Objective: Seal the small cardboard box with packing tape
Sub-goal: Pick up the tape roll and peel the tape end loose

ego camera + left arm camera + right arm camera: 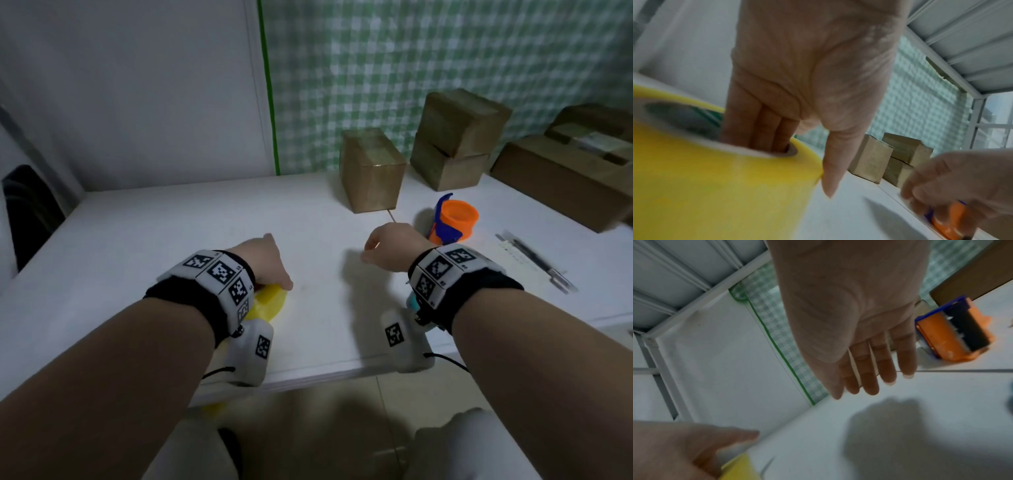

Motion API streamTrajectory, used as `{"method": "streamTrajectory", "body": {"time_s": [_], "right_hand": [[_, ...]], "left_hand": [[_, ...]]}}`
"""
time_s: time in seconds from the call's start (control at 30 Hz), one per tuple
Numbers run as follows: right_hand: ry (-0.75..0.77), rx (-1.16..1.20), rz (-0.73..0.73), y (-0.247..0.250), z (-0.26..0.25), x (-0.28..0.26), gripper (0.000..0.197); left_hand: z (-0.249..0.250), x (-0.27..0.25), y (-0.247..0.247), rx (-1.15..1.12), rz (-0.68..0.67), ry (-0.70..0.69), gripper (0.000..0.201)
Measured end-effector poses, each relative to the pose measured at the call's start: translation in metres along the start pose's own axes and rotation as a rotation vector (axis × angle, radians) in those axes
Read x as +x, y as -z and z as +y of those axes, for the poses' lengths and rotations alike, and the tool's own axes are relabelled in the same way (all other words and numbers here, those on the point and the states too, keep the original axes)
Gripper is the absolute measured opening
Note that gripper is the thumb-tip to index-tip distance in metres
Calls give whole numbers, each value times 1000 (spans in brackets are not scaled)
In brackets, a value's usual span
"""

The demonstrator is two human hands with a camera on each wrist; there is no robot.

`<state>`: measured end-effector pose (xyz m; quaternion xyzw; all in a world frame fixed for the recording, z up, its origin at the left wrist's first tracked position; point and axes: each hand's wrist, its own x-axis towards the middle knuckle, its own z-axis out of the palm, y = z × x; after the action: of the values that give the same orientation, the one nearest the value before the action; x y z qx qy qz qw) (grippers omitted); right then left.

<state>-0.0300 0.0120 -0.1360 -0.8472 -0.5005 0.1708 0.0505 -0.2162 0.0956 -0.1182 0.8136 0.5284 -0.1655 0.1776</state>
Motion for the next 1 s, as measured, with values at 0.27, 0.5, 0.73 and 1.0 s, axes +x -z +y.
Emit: {"method": "streamTrajectory", "body": {"time_s": [0.27, 0.5, 0.73, 1.0], "right_hand": [[-180, -146, -156, -20, 30, -20, 51], [-128, -53, -57, -20, 22, -21, 41], [-89, 761, -3, 8, 9, -23, 43], [30, 1070, -169, 27, -1, -30, 25]], "left_hand": [[8, -15, 5, -82, 77, 7, 63], [21, -24, 13, -466, 83, -62, 83], [26, -30, 12, -972, -101, -188, 93], [36, -36, 9, -1069, -290, -264, 75]]}}
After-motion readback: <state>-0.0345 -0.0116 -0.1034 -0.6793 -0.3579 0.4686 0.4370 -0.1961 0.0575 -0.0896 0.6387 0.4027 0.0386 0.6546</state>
